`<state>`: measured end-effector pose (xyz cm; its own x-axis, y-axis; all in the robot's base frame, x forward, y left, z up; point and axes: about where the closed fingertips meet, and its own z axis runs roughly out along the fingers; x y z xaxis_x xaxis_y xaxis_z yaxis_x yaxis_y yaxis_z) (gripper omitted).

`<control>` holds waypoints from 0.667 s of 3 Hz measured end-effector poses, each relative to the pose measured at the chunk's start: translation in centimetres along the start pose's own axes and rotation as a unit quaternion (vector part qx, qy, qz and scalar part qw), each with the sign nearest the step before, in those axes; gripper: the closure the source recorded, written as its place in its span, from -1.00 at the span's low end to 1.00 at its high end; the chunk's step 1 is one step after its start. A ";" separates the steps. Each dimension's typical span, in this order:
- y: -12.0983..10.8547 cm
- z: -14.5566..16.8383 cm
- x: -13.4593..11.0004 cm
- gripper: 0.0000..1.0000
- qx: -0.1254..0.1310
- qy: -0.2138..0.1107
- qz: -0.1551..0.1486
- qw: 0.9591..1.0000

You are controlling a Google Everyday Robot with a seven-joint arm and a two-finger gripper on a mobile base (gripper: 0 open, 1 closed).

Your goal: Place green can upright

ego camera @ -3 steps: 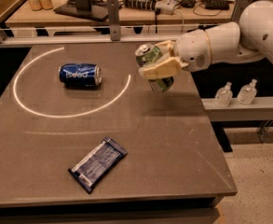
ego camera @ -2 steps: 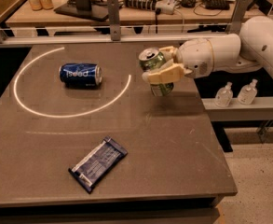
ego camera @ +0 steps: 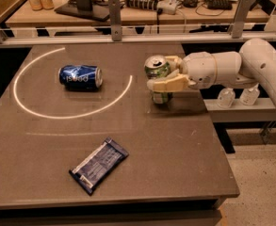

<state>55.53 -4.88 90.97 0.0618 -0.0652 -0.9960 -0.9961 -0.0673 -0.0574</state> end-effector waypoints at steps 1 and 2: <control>0.3 0.0 0.5 0.20 -0.020 -0.021 -0.014 0.999; 0.8 -0.1 1.1 -0.42 -0.036 -0.038 -0.026 0.998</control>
Offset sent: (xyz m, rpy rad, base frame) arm -0.0090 -0.0104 -0.0176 0.0994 -0.0574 0.1001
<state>54.86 -5.14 89.84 0.1061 0.0152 -0.9942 -0.9843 -0.1401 -0.1072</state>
